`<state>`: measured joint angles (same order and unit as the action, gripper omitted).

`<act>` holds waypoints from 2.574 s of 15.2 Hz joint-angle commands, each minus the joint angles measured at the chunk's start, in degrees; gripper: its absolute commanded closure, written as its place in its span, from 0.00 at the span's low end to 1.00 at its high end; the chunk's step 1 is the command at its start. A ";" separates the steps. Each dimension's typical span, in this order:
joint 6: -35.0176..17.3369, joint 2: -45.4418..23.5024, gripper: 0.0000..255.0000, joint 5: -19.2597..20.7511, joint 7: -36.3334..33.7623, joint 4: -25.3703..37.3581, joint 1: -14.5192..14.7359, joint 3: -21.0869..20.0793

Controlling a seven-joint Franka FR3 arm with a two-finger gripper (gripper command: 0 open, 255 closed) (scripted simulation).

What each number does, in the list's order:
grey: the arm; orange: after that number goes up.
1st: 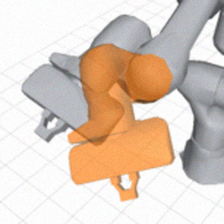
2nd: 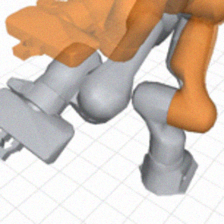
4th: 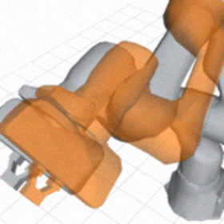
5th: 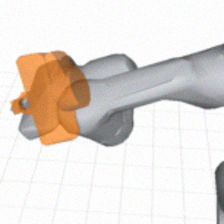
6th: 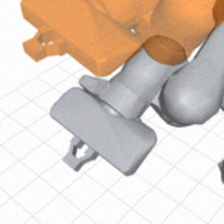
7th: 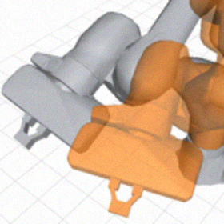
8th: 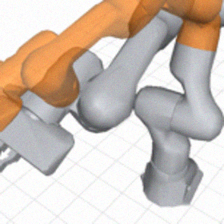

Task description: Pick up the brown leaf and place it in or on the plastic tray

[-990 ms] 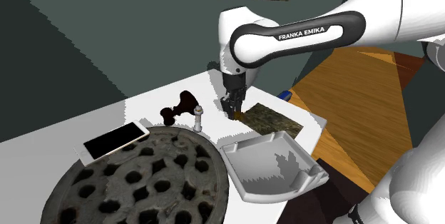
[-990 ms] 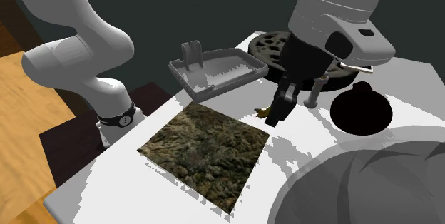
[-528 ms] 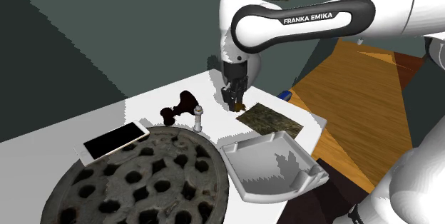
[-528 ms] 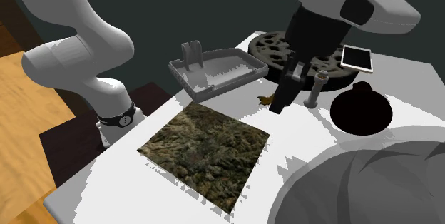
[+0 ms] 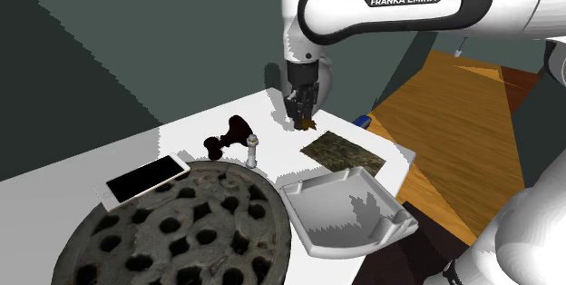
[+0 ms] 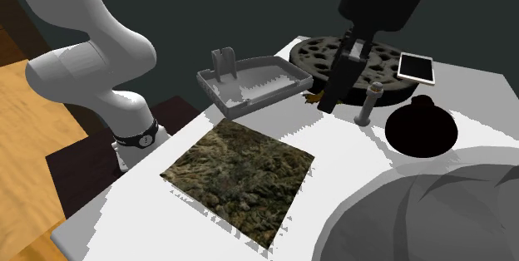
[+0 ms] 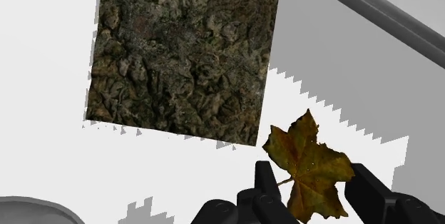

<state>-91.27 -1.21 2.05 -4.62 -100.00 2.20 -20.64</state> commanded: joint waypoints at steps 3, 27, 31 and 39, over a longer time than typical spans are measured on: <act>3.36 -0.25 1.00 0.07 0.01 3.58 0.06 -0.05; 10.74 27.42 1.00 -12.32 -7.47 -14.67 6.24 -3.88; 8.89 29.17 1.00 -13.26 -7.84 -18.14 6.88 -4.34; 2.92 30.01 1.00 -13.96 -7.47 -24.90 7.27 -5.08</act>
<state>-87.38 28.60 -11.79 -12.20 -123.76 9.41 -25.65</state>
